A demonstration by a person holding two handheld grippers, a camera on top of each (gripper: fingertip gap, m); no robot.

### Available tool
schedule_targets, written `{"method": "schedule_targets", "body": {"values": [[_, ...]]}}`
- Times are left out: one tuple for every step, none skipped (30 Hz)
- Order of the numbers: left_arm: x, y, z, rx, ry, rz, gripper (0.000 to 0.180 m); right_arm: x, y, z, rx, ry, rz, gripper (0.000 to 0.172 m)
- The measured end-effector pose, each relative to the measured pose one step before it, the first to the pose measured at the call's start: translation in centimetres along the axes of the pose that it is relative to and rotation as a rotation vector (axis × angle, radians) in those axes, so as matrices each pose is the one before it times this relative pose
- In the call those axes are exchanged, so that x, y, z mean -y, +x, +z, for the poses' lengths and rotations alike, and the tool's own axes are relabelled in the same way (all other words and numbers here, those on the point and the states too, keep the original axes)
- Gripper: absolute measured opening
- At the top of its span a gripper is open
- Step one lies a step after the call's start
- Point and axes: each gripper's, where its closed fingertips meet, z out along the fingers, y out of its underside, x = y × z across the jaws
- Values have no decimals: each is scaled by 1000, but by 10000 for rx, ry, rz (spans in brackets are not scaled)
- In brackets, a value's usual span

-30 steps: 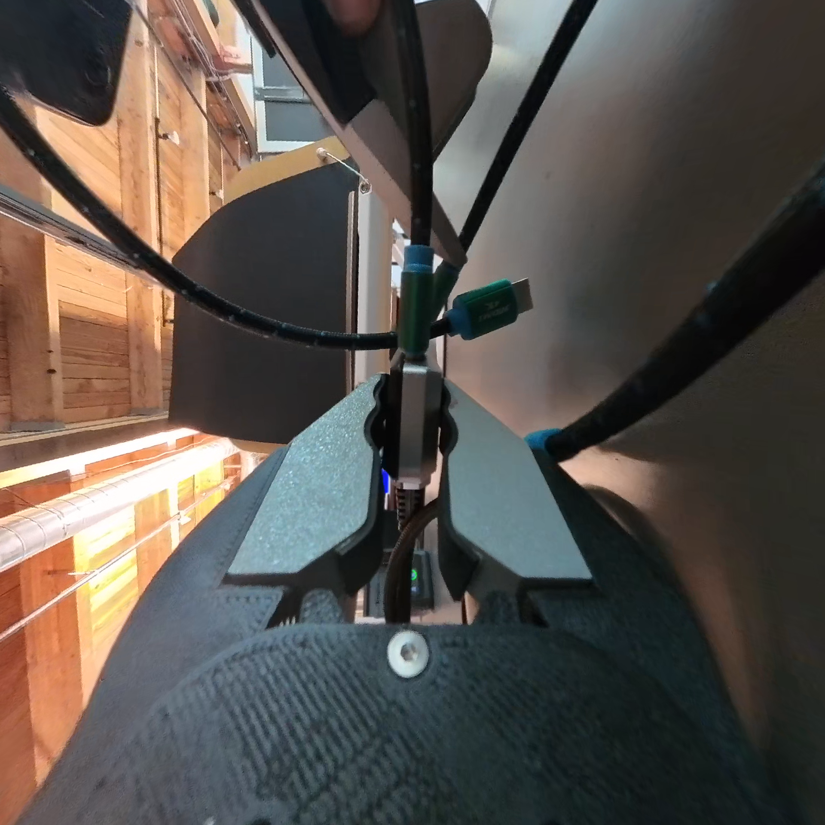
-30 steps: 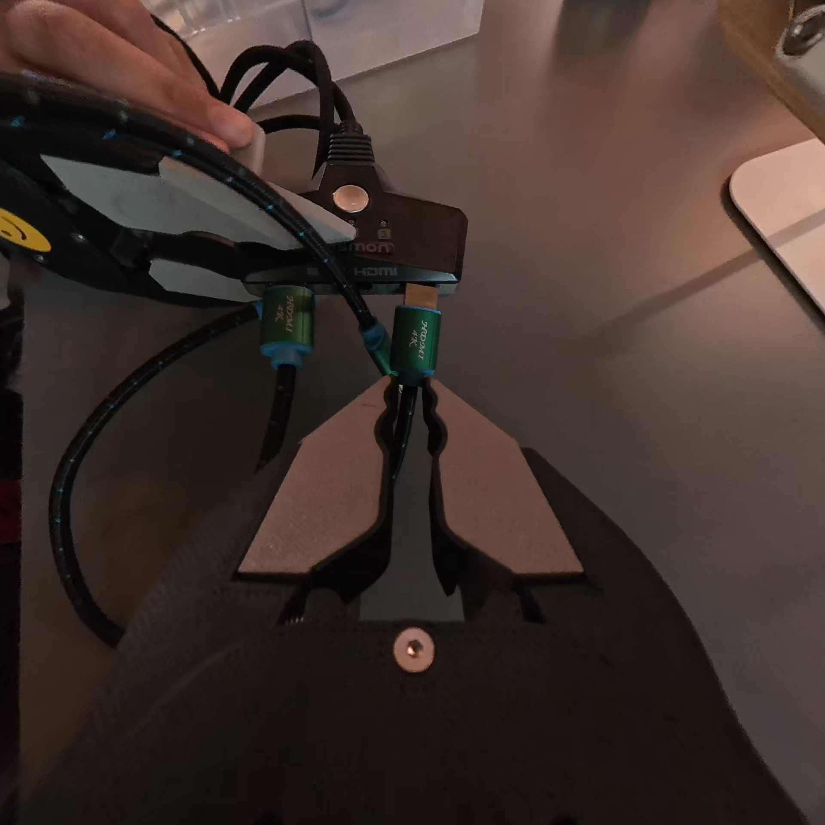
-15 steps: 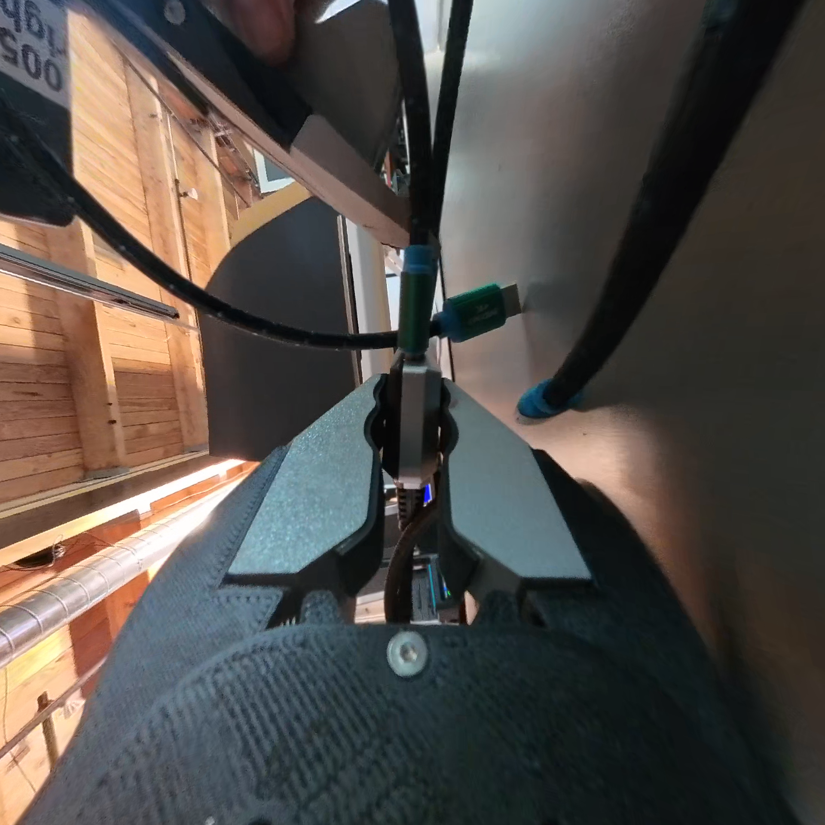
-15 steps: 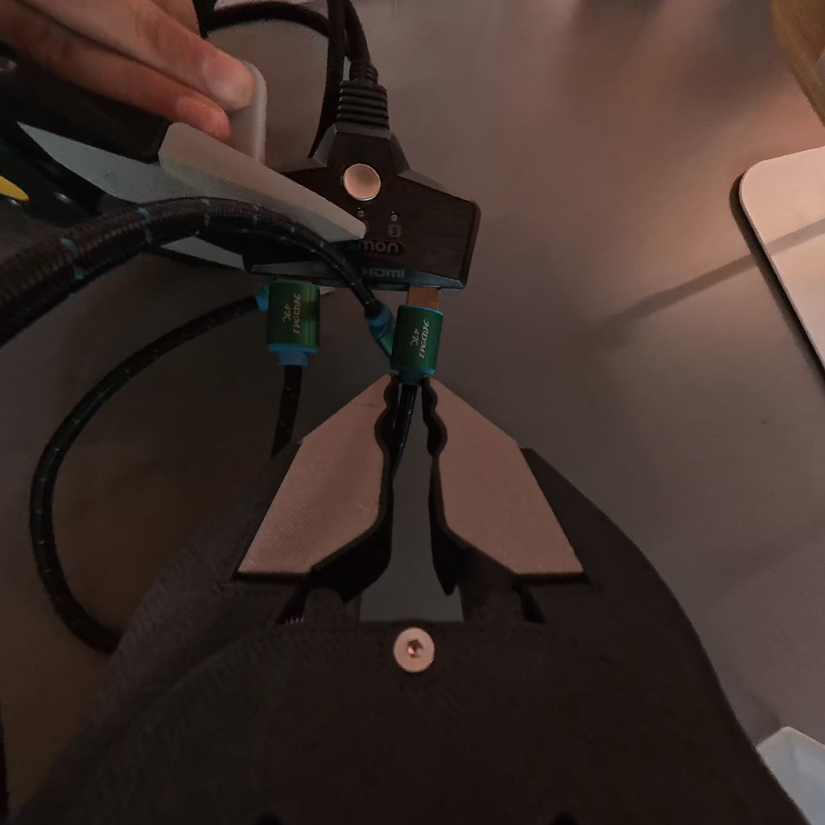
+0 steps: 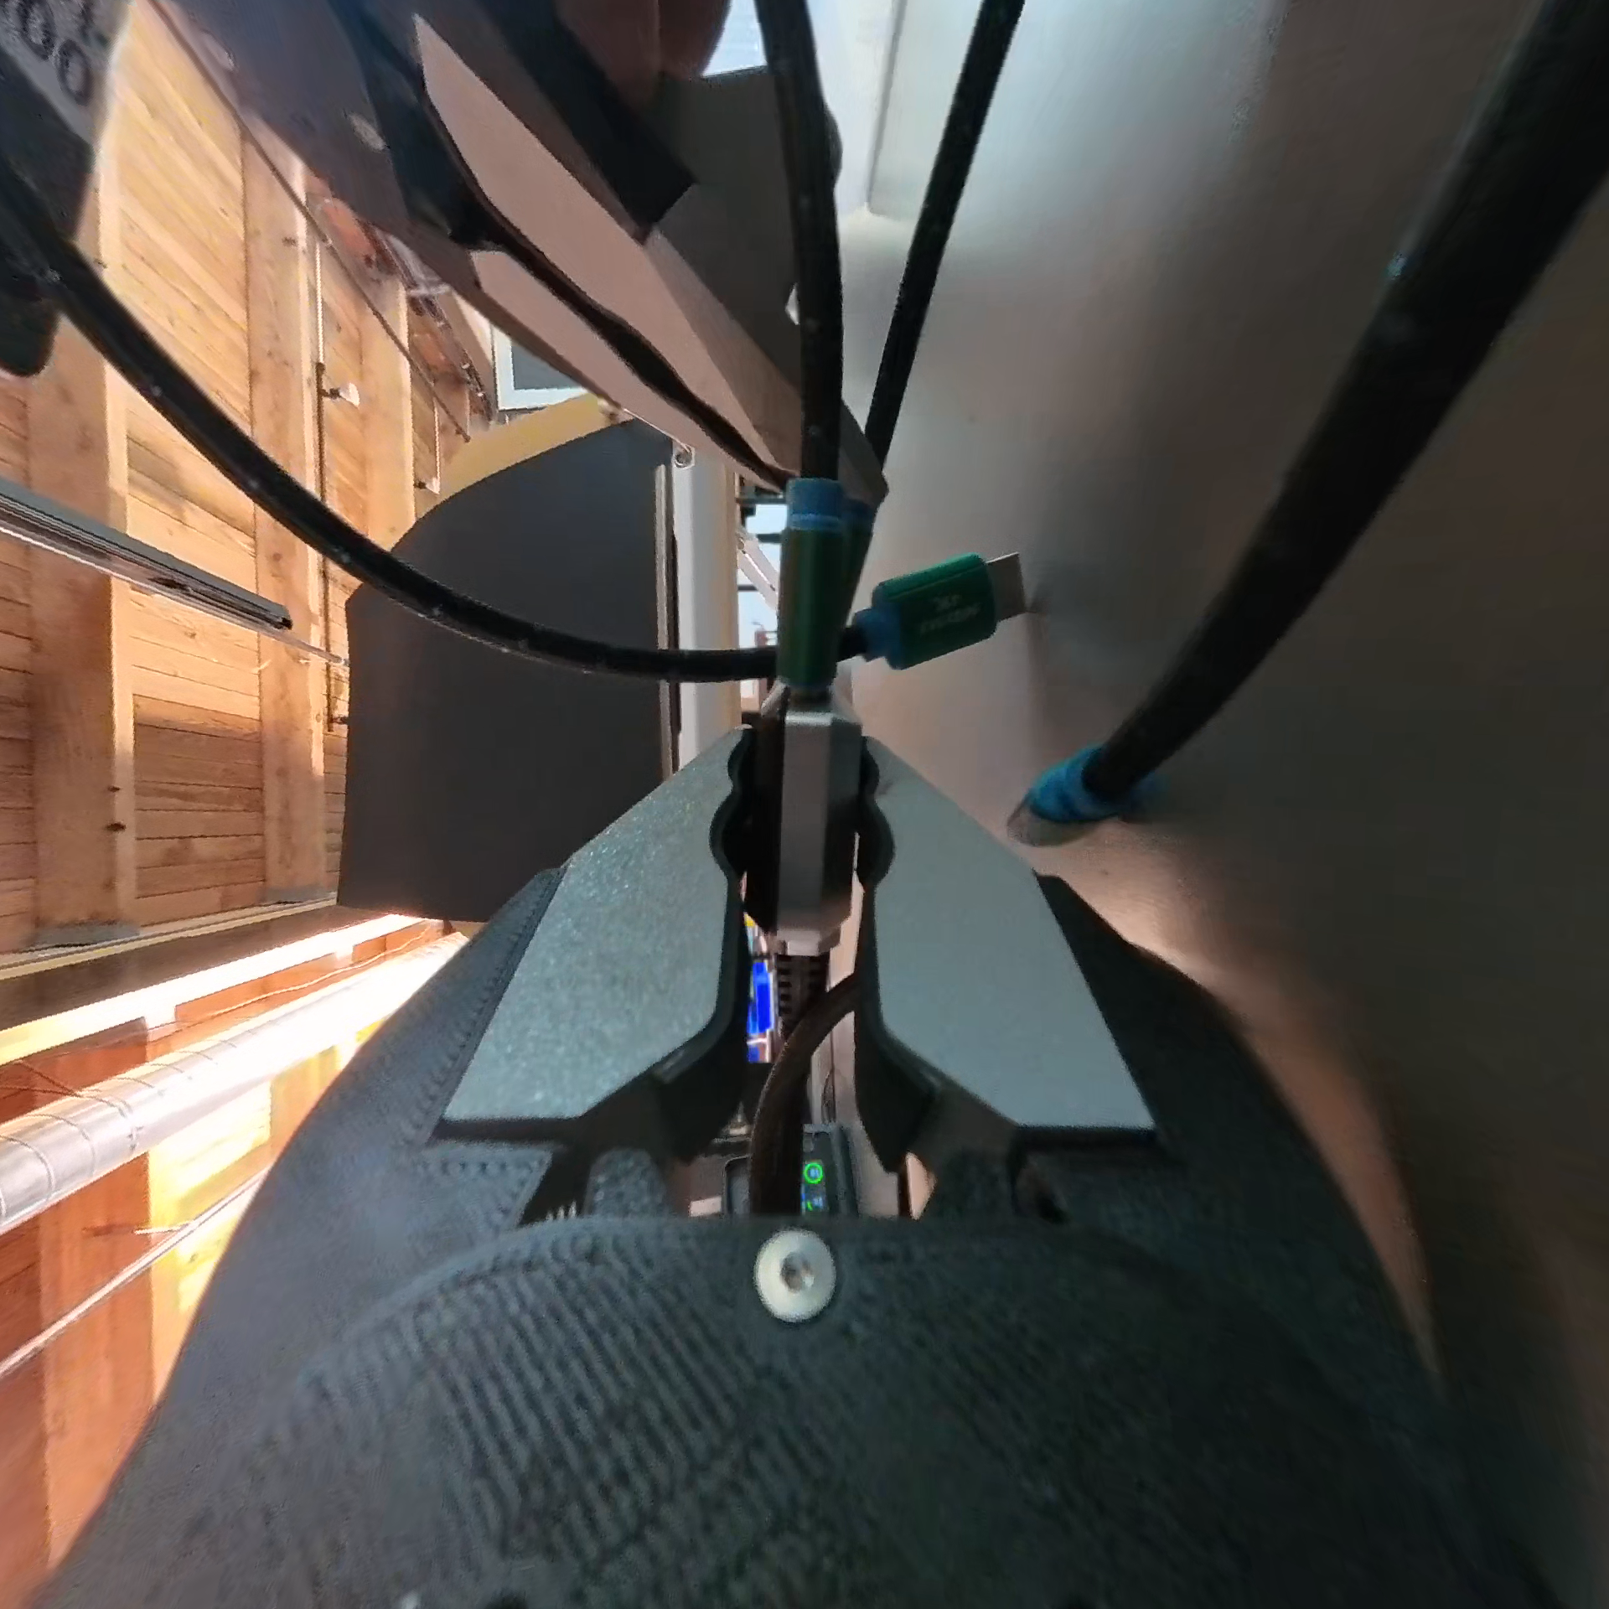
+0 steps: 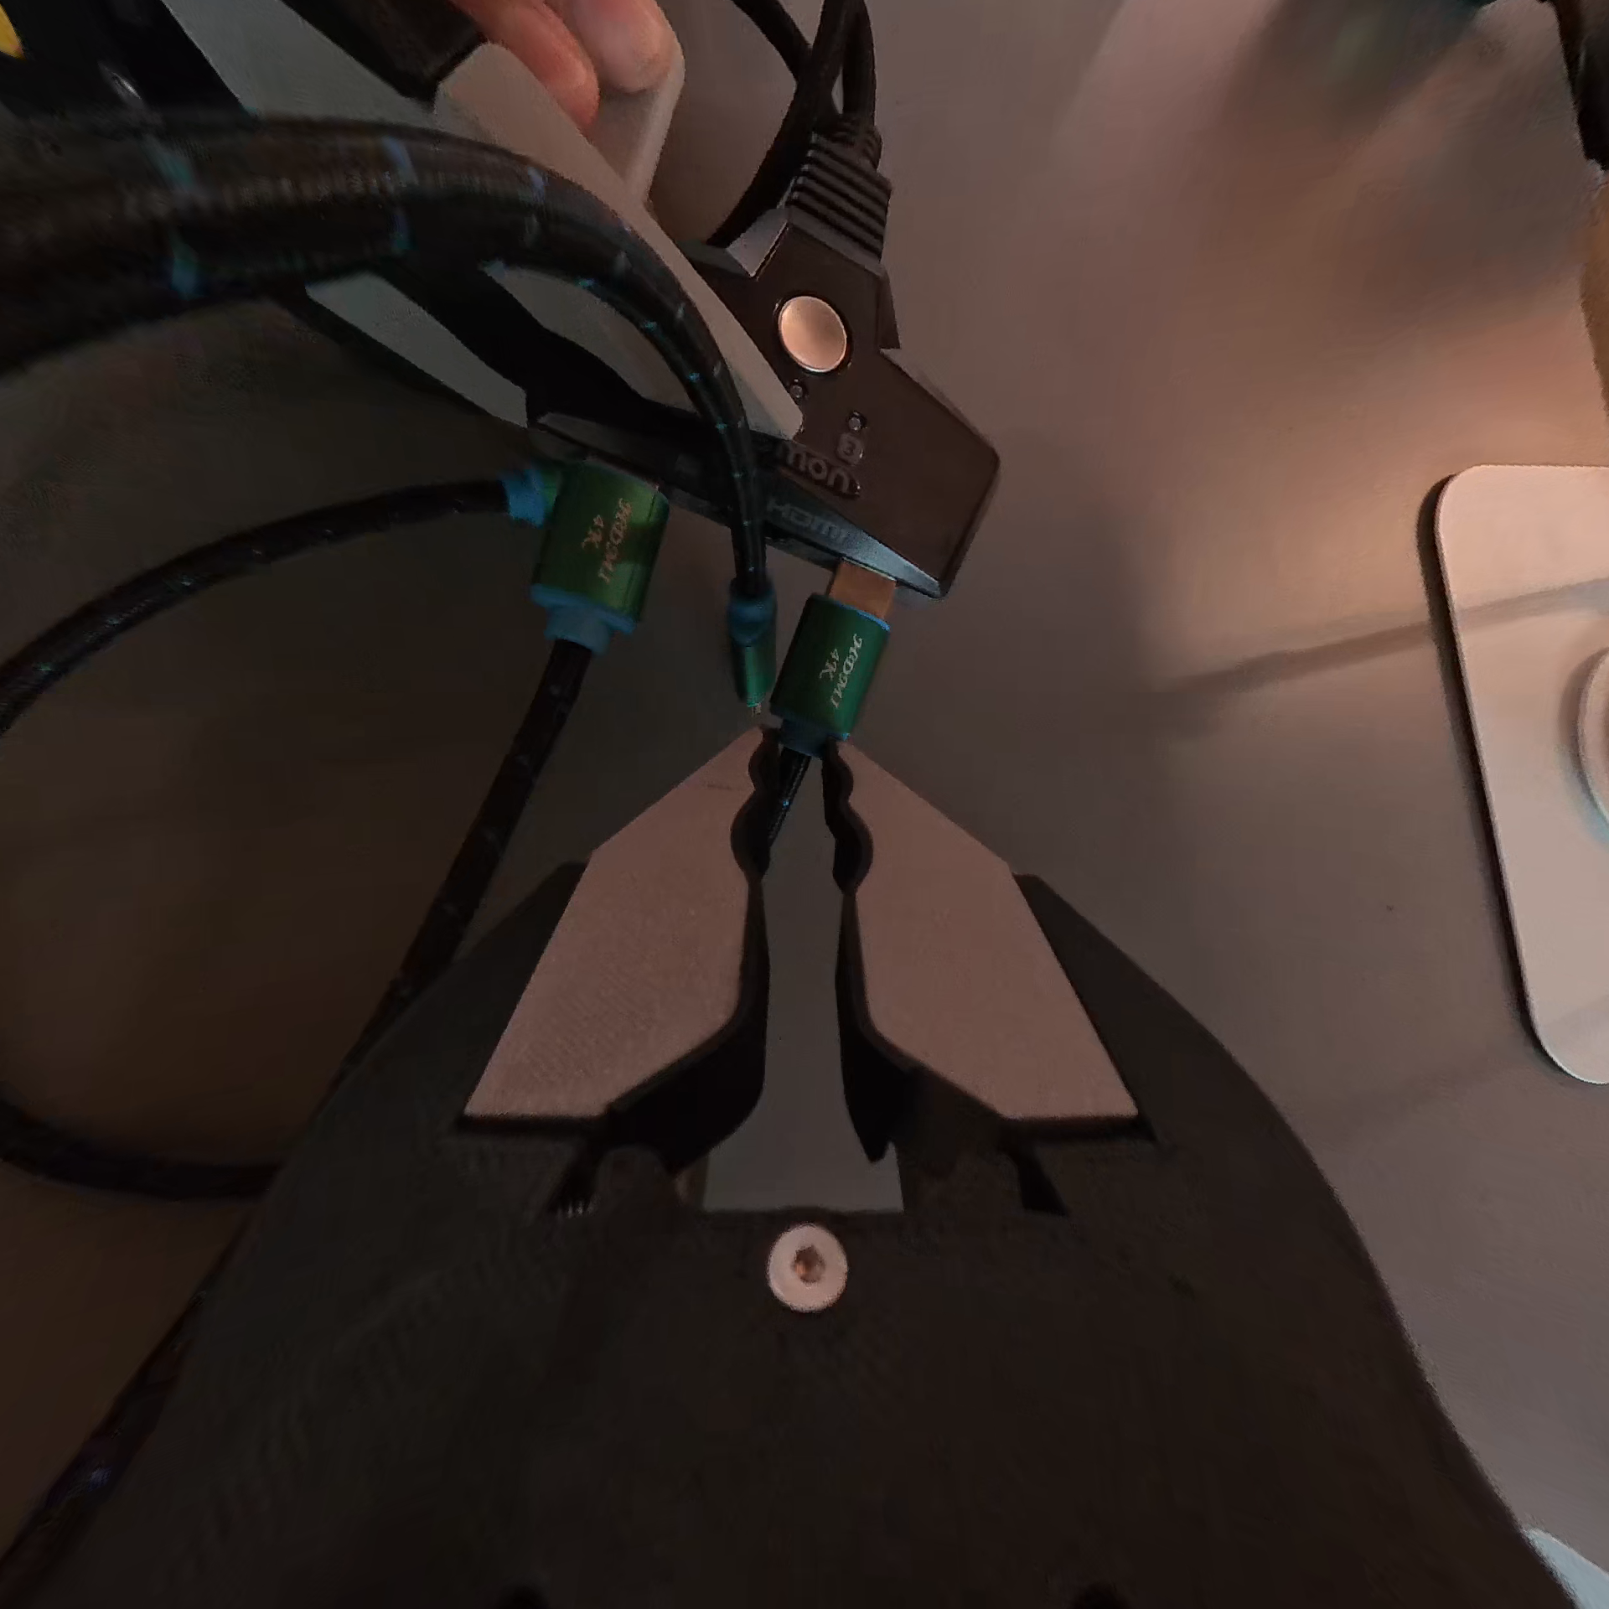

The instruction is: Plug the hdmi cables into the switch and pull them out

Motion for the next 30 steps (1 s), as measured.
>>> {"method": "schedule_targets", "body": {"values": [[82,-100,-81,40,72,-47,19,78,-9,-172,126,129,82,6],[81,-33,-110,32,58,21,18,63,-67,-162,164,115,81,6],[76,23,-140,15,2,104,19,103,-55,-121,141,115,115,6],[64,83,-177,15,-31,177,19,163,-56,-56,124,131,163,6],[90,84,-189,33,-35,181,18,54,-89,23,129,34,158,6],[23,59,-164,9,-62,82,18,20,-75,101,105,-7,128,6],[-29,60,-115,-49,-43,-77,18,74,-41,133,70,36,118,6],[-43,37,-69,-88,10,-209,18,75,-70,131,95,58,93,6],[-89,-8,-27,-79,22,-241,18,160,-32,62,103,125,91,6],[-76,-56,8,-45,26,-207,18,188,6,-25,129,177,125,6],[-16,-54,22,-31,27,-152,18,128,2,-54,155,161,139,6],[23,-29,7,-25,14,-94,18,45,35,-21,159,141,159,6],[89,-1,-7,-26,14,-66,18,14,32,-7,169,117,169,6],[102,16,-7,-33,17,-60,19,22,57,6,143,95,133,6],[29,55,4,-48,8,-53,18,5,44,45,129,70,120,6],[-99,50,19,-54,3,-54,19,1,58,107,95,76,97,6],[-166,19,12,-37,2,-67,19,54,59,109,65,107,74,6],[-202,-57,48,7,-39,-85,19,133,84,60,34,123,104,6],[-202,-120,111,58,-83,-94,19,191,192,-29,-72,110,124,6],[-163,-173,94,92,-79,-48,19,190,191,-71,-121,69,76,6],[-74,-239,36,109,-50,-21,19,201,110,-94,-77,112,45,6],[9,-217,-18,81,-3,-93,19,240,-2,-167,10,144,70,7],[84,-157,-70,29,58,-150,19,161,-132,-215,106,90,60,7],[61,-126,-89,13,75,-141,19,163,-151,-206,119,129,25,7],[59,-97,-91,-8,88,-159,19,214,-37,-214,45,198,38,10],[91,-97,-102,-30,116,-248,19,323,56,-260,-3,243,53,17],[107,-195,-85,-10,117,-314,19,386,-52,-294,80,252,82,21],[87,-231,-83,2,108,-328,19,515,-179,-332,180,323,121,21],[45,-223,-73,-11,97,-336,19,592,-237,-343,213,369,146,23],[33,-225,-71,-17,98,-371,19,531,-131,-318,142,330,133,26]]}}
